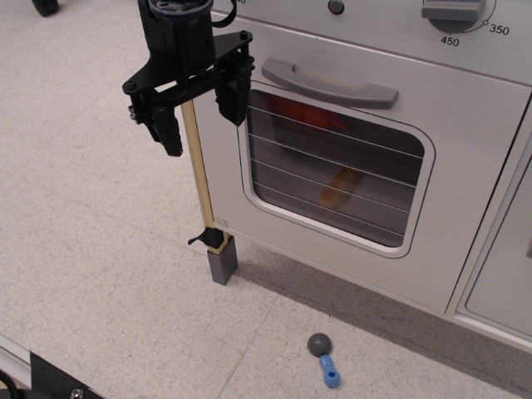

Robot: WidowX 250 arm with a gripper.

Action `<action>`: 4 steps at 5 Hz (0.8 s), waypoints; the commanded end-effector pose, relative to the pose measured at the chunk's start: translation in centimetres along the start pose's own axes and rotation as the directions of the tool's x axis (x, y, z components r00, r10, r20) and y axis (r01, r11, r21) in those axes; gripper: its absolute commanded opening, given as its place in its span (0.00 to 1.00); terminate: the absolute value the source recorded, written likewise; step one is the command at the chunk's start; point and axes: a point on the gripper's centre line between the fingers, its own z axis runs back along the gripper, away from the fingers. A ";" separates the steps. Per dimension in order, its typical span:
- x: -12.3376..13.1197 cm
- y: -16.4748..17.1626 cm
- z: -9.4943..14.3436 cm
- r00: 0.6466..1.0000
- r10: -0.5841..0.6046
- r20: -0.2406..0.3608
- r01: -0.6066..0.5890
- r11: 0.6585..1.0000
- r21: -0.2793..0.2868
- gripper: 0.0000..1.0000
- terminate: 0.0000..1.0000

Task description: Open oven

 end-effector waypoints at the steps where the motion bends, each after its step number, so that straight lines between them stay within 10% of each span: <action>1: 0.0 0.0 0.0 1.000 0.000 0.000 0.000 1.000 0.000 1.00 0.00; 4: 1.2 -6.8 1.4 0.918 0.386 -0.088 -0.394 0.871 -0.292 1.00 0.00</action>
